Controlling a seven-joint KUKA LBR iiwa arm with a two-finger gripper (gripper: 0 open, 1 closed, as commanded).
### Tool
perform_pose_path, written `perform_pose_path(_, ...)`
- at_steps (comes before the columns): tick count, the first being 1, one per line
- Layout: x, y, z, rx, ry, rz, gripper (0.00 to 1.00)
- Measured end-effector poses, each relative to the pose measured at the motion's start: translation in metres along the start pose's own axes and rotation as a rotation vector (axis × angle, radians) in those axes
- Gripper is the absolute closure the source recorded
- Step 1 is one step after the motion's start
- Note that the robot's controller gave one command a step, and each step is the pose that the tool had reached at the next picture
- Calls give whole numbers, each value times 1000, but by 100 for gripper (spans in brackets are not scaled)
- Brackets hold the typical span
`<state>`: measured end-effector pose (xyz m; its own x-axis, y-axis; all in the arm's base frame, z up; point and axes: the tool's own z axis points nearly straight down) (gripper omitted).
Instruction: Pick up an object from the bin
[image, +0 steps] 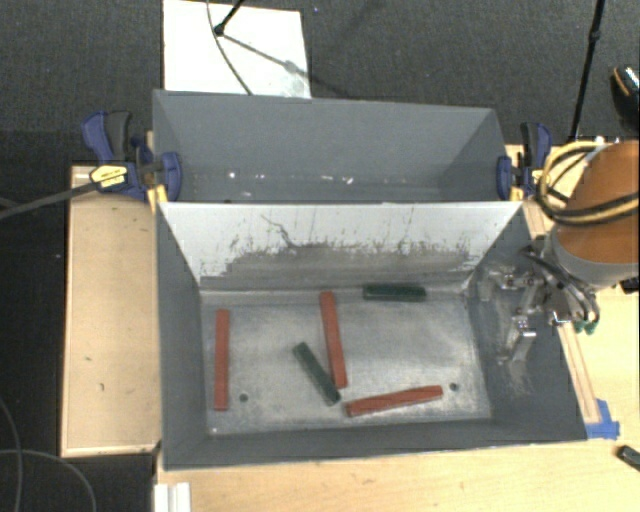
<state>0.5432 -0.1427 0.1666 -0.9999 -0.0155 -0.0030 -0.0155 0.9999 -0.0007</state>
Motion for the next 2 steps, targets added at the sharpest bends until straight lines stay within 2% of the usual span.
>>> perform_pose_path(1,64,60,87,-5,9,-57,0)
perform_pose_path(2,50,100,97,-3,3,-135,0)
